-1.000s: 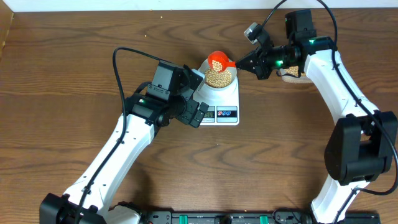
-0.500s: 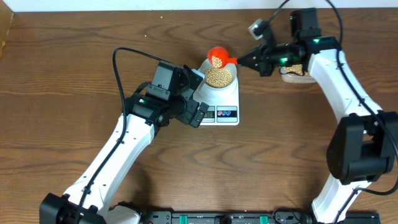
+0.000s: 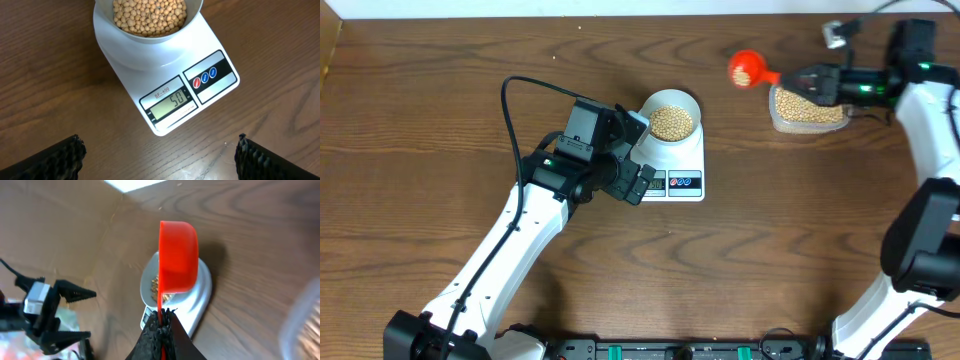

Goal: Scoop item into bowl and weigh 50g on scale
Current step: 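Move the red scoop away from the bowl toward the bean tub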

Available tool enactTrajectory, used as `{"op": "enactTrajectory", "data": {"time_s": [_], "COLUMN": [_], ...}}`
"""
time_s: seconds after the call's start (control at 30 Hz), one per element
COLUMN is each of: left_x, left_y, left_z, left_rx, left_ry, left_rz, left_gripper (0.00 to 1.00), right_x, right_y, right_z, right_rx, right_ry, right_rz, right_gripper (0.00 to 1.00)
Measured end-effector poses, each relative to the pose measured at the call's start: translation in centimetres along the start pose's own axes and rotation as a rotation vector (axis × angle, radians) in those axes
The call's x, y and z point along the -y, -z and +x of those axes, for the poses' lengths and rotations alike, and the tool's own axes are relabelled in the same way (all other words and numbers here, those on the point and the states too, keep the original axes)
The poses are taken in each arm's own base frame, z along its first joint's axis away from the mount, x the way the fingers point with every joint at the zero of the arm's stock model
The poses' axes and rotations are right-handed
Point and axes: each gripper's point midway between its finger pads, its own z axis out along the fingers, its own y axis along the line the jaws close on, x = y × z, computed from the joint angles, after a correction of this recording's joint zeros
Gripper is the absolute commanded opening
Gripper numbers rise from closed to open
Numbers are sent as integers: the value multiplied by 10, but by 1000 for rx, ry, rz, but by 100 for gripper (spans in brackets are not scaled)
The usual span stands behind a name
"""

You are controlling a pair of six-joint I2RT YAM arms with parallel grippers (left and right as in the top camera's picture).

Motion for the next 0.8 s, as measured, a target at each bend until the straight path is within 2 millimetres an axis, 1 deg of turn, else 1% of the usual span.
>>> {"op": "enactTrajectory", "data": {"time_s": [0.1,0.2,0.3,0.43,0.8], "left_x": [0,0,0,0,0], "left_y": [0,0,0,0,0], "left_z": [0,0,0,0,0], "left_rx": [0,0,0,0,0], "left_ry": [0,0,0,0,0], "left_rz": [0,0,0,0,0], "left_gripper": [98,98,98,98,98], "right_x": [16,29,43,58,83], "right_y": [26,49,66,76,84], "right_z": [-1,-1,2,7,15], "right_rx": [38,73,95,91,52], "right_ry": [-72,-119,-158,-185,-188], "right_rz": [32,62,109,183,351], "right_gripper": [1,1,1,1,1]}}
